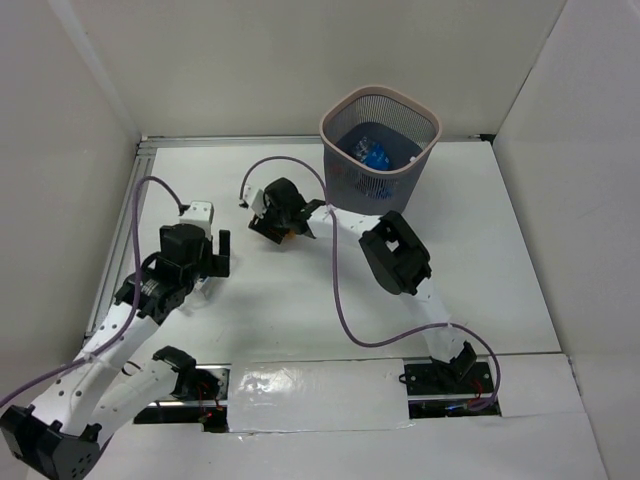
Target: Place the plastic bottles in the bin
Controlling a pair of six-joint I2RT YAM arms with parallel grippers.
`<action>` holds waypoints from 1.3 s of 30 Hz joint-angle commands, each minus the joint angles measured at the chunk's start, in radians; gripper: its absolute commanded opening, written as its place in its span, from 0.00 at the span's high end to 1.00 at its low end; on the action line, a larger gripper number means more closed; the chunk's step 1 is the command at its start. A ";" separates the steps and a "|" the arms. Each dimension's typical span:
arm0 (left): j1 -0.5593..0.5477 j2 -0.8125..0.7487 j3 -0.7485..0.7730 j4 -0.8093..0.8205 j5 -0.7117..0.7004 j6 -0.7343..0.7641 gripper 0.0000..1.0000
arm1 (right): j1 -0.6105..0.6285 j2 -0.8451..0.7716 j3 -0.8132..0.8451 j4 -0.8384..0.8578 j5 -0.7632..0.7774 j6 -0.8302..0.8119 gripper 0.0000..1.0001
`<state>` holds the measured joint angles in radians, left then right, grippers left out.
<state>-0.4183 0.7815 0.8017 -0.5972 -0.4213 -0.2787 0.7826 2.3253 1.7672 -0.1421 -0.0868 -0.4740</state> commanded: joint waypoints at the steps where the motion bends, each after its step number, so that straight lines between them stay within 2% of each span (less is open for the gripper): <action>1: 0.023 0.039 -0.016 0.140 0.023 0.091 0.00 | -0.022 0.034 0.067 -0.050 -0.031 -0.014 0.32; 3: 0.055 0.086 -0.029 0.163 0.050 0.110 0.01 | -0.042 0.006 0.093 -0.071 -0.068 -0.014 0.47; 4: 0.064 0.100 -0.038 0.163 0.065 0.124 0.04 | -0.042 -0.006 0.110 -0.112 -0.121 -0.014 0.60; 5: 0.064 0.110 -0.050 0.190 0.088 0.124 0.05 | -0.064 -0.017 0.136 -0.140 -0.149 0.003 0.64; 8: 0.085 0.119 -0.061 0.200 0.143 0.136 0.08 | -0.110 -0.056 0.322 -0.281 -0.299 0.072 0.72; 9: 0.095 0.128 -0.061 0.211 0.144 0.136 0.08 | -0.123 -0.070 0.441 -0.313 -0.330 0.090 0.72; 11: 0.105 0.162 -0.061 0.226 0.159 0.136 0.04 | -0.149 -0.089 0.558 -0.398 -0.448 0.150 0.75; 13: 0.115 0.200 -0.061 0.226 0.170 0.136 0.03 | -0.187 -0.153 0.632 -0.398 -0.529 0.208 0.75; 15: 0.124 0.276 -0.026 0.217 0.148 0.125 0.01 | -0.201 -0.225 0.608 -0.369 -0.594 0.260 0.75; 19: 0.124 0.387 0.011 0.208 0.125 0.125 0.01 | -0.213 -0.449 0.442 -0.271 -0.526 0.270 0.74; 23: 0.133 0.537 0.086 0.142 0.064 0.113 0.01 | -0.255 -0.544 0.320 -0.216 -0.224 0.282 0.74; 26: 0.133 0.639 0.128 0.106 0.016 0.095 0.01 | -0.310 -0.593 0.233 -0.206 -0.150 0.238 0.74; 30: 0.133 0.728 0.171 0.096 -0.033 0.085 0.01 | -0.388 -0.606 0.161 -0.231 -0.139 0.215 0.64; 31: 0.133 0.743 0.186 0.073 -0.043 0.075 0.01 | -0.422 -0.606 0.147 -0.246 -0.152 0.215 0.46; 34: 0.133 0.783 0.198 0.059 -0.054 0.075 0.01 | -0.480 -0.606 0.114 -0.278 -0.177 0.215 0.18; 35: 0.133 0.783 0.198 0.059 -0.054 0.075 0.01 | -0.496 -0.606 0.103 -0.289 -0.192 0.215 0.00; 39: 0.133 0.803 0.198 0.048 -0.074 0.075 0.01 | -0.568 -0.639 0.063 -0.300 -0.290 0.239 0.00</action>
<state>-0.2909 1.5742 0.9688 -0.5270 -0.4526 -0.1898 0.2474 1.7435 1.8351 -0.4557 -0.3050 -0.2535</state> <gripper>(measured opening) 0.990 0.998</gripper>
